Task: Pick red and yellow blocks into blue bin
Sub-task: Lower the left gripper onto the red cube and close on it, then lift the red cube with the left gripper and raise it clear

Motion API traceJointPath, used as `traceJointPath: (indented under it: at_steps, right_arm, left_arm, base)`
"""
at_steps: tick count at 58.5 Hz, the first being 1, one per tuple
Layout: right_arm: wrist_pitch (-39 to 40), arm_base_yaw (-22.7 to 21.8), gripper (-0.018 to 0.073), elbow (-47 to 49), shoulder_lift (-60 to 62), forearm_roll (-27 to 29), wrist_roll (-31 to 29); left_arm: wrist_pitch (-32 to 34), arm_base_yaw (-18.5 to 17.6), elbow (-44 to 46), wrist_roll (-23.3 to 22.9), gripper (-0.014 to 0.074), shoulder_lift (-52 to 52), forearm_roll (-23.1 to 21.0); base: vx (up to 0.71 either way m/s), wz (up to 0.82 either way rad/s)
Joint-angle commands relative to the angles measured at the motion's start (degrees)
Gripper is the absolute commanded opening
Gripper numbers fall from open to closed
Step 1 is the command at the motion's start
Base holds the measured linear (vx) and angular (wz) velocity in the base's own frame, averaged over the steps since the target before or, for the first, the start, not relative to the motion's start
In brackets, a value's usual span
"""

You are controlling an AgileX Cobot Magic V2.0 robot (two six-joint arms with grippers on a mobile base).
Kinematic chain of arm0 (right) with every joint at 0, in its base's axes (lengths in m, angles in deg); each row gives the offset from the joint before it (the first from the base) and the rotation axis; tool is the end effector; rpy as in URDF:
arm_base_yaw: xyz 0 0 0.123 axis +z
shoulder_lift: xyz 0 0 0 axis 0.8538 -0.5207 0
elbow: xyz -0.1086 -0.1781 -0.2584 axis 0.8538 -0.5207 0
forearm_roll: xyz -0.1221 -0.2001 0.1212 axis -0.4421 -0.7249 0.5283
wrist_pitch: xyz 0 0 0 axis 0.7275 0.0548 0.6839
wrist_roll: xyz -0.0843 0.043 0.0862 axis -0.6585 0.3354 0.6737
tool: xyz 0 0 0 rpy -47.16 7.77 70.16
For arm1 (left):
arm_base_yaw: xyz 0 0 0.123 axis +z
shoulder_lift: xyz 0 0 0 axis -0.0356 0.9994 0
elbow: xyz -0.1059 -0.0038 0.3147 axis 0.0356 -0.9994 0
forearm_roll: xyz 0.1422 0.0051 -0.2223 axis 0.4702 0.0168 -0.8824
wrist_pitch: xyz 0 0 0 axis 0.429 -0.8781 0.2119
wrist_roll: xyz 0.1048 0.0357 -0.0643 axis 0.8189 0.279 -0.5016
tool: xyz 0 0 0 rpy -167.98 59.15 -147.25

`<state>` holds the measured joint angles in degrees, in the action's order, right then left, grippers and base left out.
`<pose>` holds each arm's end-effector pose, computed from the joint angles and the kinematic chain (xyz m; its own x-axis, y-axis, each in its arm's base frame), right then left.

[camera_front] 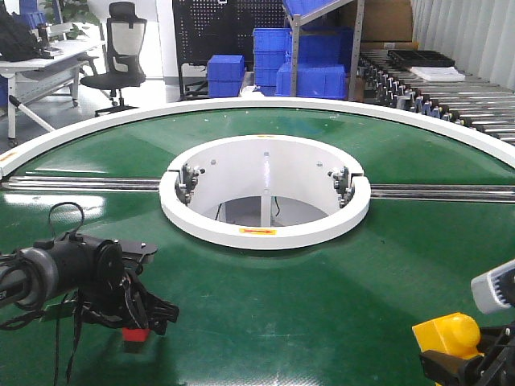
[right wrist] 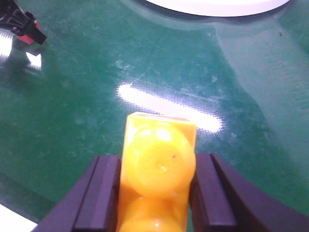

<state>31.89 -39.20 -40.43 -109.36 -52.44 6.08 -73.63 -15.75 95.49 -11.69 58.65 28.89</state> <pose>0.1810 0.0655 0.3434 -0.5243 -0.2706 -0.8074 -0.3853 0.9210 -0.0585 0.5008 -0.1190 0.1685 -0.8914 0.1639 -0.4225 0.1810 0.9835 -0.0004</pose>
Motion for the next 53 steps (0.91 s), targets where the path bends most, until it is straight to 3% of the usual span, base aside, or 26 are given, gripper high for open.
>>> traceJointPath:
  at_steps: [1, 32, 53]
  right_arm:
    - [4.6, 0.1, 0.0255, 1.6, 0.8, -0.5, -0.4]
    - [4.6, 0.1, 0.0255, 1.6, 0.8, -0.5, -0.4]
    - [4.6, 0.1, 0.0255, 1.6, 0.8, -0.5, -0.4]
  left_arm:
    - [4.0, -0.4, 2.1, -0.5, 0.0608, -3.2, 0.3]
    - [3.1, -0.4, 2.1, -0.4, 0.0323, -2.9, 0.1]
    - [-4.8, -0.4, 2.1, 1.9, 0.0239, -13.1, 0.8]
  base:
    - [0.0, 0.0]
    - [0.0, 0.0]
    - [0.0, 0.0]
